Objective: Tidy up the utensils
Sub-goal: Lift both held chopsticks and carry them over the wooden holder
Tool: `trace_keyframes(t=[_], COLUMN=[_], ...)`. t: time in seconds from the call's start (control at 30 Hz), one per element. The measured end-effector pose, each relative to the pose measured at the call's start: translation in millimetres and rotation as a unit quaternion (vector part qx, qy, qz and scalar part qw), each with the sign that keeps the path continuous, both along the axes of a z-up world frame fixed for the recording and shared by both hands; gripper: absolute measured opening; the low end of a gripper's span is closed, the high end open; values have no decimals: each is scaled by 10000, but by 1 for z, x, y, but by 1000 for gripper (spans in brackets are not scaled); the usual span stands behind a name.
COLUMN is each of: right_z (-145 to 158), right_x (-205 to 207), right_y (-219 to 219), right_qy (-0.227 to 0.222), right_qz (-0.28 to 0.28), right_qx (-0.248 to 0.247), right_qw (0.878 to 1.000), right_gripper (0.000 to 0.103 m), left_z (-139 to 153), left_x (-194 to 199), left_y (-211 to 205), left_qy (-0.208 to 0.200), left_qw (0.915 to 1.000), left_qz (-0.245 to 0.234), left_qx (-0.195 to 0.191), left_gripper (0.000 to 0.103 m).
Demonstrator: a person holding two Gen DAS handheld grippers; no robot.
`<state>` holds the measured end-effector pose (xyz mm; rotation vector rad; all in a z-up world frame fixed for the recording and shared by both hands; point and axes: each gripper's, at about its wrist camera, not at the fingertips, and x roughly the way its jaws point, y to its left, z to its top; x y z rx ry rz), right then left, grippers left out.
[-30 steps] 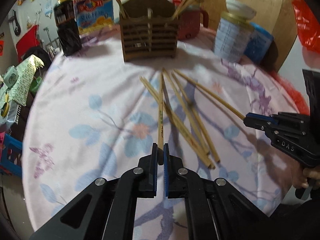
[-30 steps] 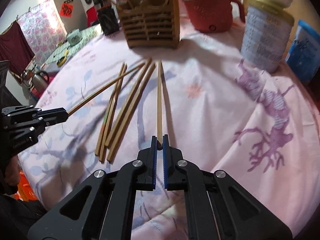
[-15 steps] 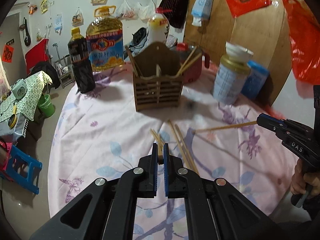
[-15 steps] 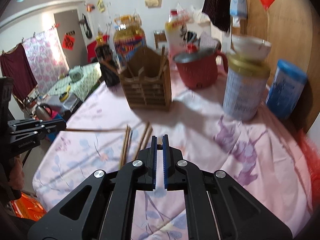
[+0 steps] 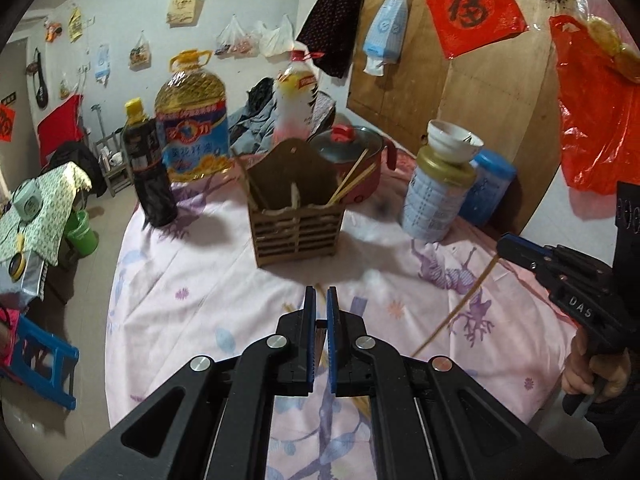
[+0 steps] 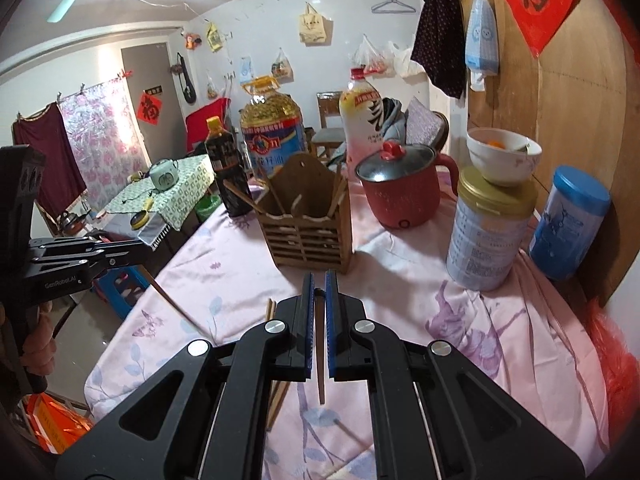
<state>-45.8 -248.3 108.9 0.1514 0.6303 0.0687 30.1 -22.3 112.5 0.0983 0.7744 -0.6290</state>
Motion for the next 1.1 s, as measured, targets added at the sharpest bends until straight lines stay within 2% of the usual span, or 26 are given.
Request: trace_keyframes(t=[0.27,0.53,0.67,0.8,0.9,0.93,1.0,1.1], right_z=[33,78,94,99,96,92,84,79], right_x=[41,99,136,163,170,172,175,177], right_y=[0,2,-2,-5,-4,-4,-5,-5], right_qy=[-352,-877,-1104,-1172,-1181,-1149,-1059,-1009], right_qz=[204,405,398,433,484,510,540,550], right_qx=[121,25,52,110,142,156,191,242], right_qw=[9991,9953,9931,9921,9917,9919,9927,9931], right_gripper=[6,6,6,6,6,6,6,6], left_z=[38,97,109,105,90,77,52,1], left_x=[41,107,140,169,168,164,156,140], left_y=[-22,-45,-58,-65,-56,-50,-35,-2], left_qy=[-163,-740,-886,-794,-554,-470,-280,166], left_qw=[9995,9963,9952,9958,9977,9983,9990,9986], left_qz=[-117,110,193,292,204,216,272,398], left_qx=[-239,-425,-380,-338,-332,-283,-233,-323], left_gripper=[5,4,4,3,5,8,31,32])
